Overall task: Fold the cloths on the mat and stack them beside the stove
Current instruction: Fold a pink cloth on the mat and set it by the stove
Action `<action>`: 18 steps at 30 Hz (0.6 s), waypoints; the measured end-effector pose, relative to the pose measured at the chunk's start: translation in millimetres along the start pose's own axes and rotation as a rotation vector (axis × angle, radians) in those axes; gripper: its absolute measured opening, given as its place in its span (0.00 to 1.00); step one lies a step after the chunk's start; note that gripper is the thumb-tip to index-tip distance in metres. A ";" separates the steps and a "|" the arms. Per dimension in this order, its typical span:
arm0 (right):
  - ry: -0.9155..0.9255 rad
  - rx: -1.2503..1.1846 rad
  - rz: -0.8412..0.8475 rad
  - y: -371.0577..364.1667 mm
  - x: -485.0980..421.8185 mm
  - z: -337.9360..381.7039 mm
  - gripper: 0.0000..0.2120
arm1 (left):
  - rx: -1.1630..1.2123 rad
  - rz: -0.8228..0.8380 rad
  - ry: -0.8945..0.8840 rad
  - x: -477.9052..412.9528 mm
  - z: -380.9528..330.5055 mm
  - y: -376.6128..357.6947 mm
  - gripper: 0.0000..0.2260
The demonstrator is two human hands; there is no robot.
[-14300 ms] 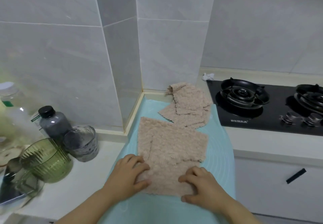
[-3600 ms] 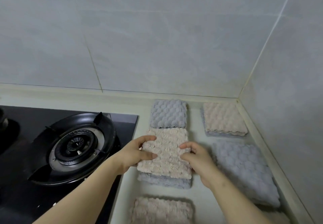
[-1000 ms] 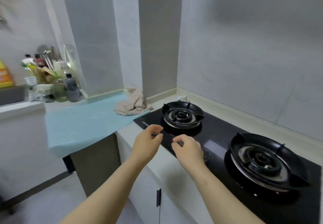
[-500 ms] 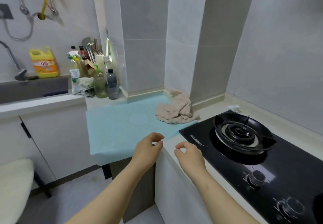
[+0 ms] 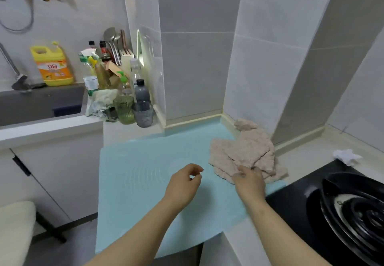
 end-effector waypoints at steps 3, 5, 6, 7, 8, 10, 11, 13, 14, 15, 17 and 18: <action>-0.099 -0.085 -0.026 -20.5 -24.2 -2.9 0.22 | -0.018 0.034 -0.004 -37.5 7.5 9.3 0.09; -0.171 -0.131 -0.055 -34.2 -34.6 -3.5 0.24 | -0.045 0.084 -0.019 -62.9 10.6 14.5 0.09; -0.216 -0.112 -0.080 -37.6 -37.1 -4.4 0.26 | -0.064 0.113 -0.028 -74.6 12.1 17.2 0.09; -0.261 -0.073 -0.103 -40.1 -37.9 -6.5 0.27 | -0.084 0.143 -0.042 -85.2 13.6 20.1 0.10; -0.298 -0.026 -0.126 -41.3 -37.4 -6.8 0.28 | -0.104 0.176 -0.060 -95.0 14.3 23.2 0.10; -0.350 0.033 -0.161 -45.3 -31.2 -1.3 0.29 | -0.147 0.250 -0.090 -111.8 16.1 30.1 0.10; -0.354 0.038 -0.180 -48.0 -27.8 3.2 0.29 | -0.165 0.282 -0.104 -118.5 17.3 33.3 0.11; -0.333 0.005 -0.233 -51.9 -19.3 17.8 0.27 | -0.190 0.339 -0.131 -128.3 20.1 36.4 0.11; -0.319 -0.057 -0.252 -55.8 -13.8 26.6 0.26 | -0.195 0.368 -0.143 -130.0 20.9 37.4 0.10; -0.309 -0.163 -0.253 -62.0 -7.9 35.8 0.24 | -0.193 0.395 -0.149 -130.8 21.7 37.8 0.10; -0.317 -0.405 -0.196 -80.6 4.3 55.5 0.21 | -0.152 0.427 -0.141 -131.5 22.6 39.2 0.09; -0.327 -0.478 -0.165 -89.4 11.1 63.6 0.19 | -0.116 0.438 -0.126 -131.3 22.5 39.7 0.09</action>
Point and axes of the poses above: each hand's wrist, its own x-axis away from the middle knuckle, its own y-axis out of the back of the hand, z = x × y, the point moved 7 cm from there along -x, towards the middle knuckle, and after that the axes turned 14 degrees about y, right-handed, at the moved point
